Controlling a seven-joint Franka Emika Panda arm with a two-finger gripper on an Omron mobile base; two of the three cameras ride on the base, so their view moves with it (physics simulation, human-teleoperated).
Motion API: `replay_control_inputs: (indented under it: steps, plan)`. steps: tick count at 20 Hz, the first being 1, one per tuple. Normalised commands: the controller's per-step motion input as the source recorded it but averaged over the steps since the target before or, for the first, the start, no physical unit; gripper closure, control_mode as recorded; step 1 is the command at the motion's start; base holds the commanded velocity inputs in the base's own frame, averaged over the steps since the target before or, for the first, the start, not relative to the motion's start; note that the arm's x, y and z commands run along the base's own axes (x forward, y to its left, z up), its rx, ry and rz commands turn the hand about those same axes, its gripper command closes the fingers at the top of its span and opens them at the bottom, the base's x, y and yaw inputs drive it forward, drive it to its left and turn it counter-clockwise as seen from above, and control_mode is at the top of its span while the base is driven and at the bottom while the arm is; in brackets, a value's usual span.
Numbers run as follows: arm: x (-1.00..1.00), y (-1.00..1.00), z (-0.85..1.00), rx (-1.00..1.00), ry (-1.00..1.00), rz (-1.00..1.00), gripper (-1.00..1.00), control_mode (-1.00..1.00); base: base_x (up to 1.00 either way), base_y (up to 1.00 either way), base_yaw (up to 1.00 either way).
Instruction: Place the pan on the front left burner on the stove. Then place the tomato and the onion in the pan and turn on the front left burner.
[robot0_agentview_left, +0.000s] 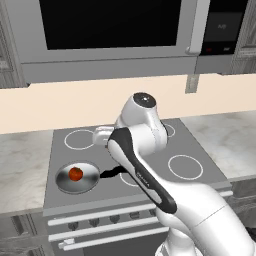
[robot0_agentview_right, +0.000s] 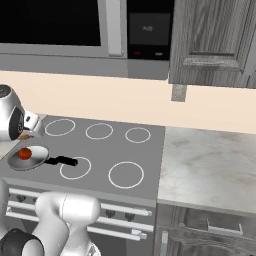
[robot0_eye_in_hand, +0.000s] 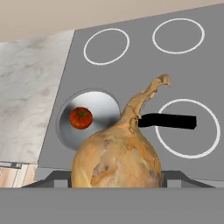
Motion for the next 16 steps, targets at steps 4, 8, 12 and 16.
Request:
replay_control_inputs:
  steps: [4, 8, 12, 16]
  plan:
    - [0.18, 0.16, -0.38, 0.0, 0.0, 0.0, 1.0, -1.0, 0.0, 0.0, 0.0]
    - [0.0, 0.34, -0.18, 0.0, 0.0, 0.0, 1.0, -1.0, 0.0, 0.0, 0.0]
    - [0.14, 0.27, -0.19, 0.0, 0.0, 0.0, 1.0, -1.0, 0.0, 0.0, 0.0]
    - [0.33, 0.01, -0.24, 0.0, 0.0, 0.0, 1.0, -1.0, 0.0, 0.0, 0.0]
